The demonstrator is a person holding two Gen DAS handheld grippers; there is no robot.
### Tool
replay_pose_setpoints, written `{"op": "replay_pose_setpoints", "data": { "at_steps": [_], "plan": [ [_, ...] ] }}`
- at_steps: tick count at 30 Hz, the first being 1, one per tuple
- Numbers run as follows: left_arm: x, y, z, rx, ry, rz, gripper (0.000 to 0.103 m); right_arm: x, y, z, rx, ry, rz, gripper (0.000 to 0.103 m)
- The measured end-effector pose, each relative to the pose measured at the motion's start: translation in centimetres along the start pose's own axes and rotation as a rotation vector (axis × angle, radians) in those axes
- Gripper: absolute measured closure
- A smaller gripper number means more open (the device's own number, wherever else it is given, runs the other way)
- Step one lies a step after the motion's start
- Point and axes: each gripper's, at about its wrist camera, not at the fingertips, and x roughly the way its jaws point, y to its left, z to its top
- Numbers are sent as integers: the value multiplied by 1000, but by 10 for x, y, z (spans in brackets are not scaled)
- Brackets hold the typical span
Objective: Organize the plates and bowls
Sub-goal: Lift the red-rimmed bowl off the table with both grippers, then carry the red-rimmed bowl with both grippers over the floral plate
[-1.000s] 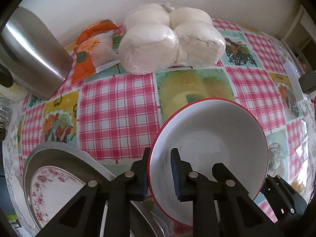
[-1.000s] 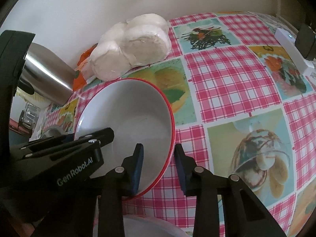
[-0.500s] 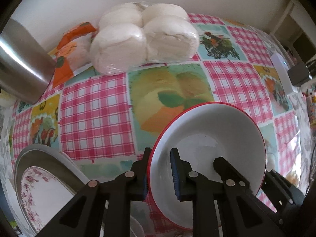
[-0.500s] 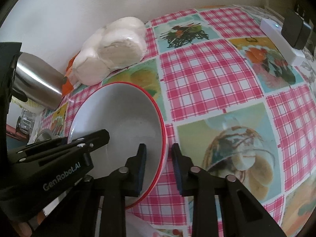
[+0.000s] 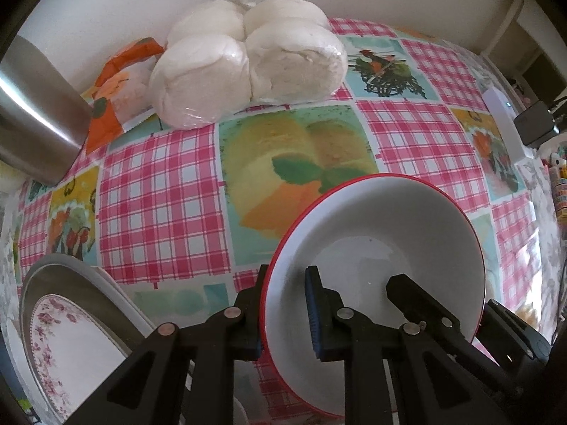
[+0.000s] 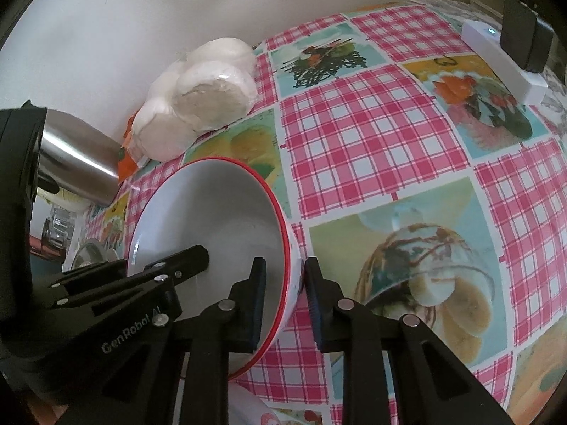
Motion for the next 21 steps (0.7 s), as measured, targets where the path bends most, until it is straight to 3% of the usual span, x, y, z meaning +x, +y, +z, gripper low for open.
{"op": "replay_pose_setpoints", "data": {
  "at_steps": [11,21],
  "plan": [
    [-40,8,0,-12,-76,-53,83,-13,1,-1,12,-23,21,80],
    [-69,24,-3,-25,-138,-47,83,-26,19,-3,-27,-59,49,80]
  ]
}}
